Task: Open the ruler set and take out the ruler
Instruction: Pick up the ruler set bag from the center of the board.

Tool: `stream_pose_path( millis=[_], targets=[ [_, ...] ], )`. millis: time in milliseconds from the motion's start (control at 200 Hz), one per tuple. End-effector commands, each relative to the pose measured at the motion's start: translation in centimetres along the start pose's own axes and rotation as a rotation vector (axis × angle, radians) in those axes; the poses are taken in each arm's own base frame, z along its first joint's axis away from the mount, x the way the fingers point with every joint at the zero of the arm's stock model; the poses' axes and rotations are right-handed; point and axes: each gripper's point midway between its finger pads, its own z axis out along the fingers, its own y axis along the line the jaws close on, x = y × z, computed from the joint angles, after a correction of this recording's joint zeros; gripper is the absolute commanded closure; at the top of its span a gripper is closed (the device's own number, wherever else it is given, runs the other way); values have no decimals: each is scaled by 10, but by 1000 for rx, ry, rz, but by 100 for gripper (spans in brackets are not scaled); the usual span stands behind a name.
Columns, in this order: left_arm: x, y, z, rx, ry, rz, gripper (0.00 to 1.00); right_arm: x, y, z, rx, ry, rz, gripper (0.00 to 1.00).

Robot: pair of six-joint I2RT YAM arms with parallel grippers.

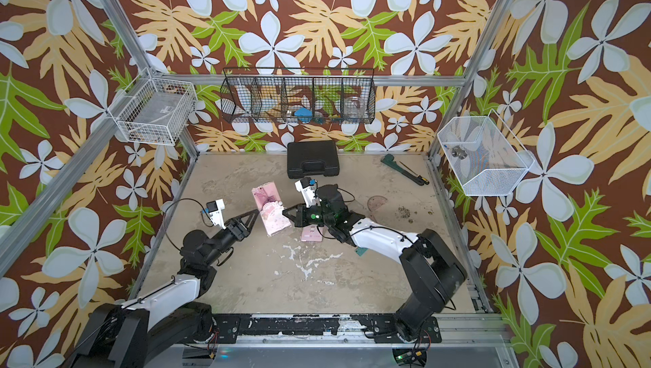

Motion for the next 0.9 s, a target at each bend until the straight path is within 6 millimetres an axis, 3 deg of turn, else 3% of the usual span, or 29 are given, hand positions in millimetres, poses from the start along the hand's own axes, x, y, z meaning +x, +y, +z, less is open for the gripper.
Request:
stream_pose_path(
  millis=[0, 150, 365, 520, 601, 721, 806, 841, 891],
  targets=[
    [-8, -51, -1, 203, 9, 29, 33, -15, 14, -16, -15, -91, -73, 100],
    [-1, -75, 0, 290, 37, 37, 38, -17, 29, -33, -56, -149, -96, 100],
    [10, -74, 10, 288, 69, 30, 51, -14, 40, -37, -94, -171, -98, 100],
    [19, -78, 18, 307, 108, 33, 75, -10, 39, -36, -94, -175, -96, 100],
    [20, -78, 20, 309, 113, 31, 78, -9, 37, -37, -89, -188, -92, 100],
    [25, -79, 20, 316, 129, 40, 93, -7, 36, -35, -84, -188, -91, 100],
    [27, -77, 21, 309, 137, 32, 93, -4, 35, -33, -79, -179, -99, 100],
    [29, -75, 21, 307, 148, 30, 100, -3, 36, -32, -78, -174, -106, 100],
    [31, -75, 22, 310, 159, 29, 100, -2, 36, -32, -78, -172, -116, 100]
  ],
)
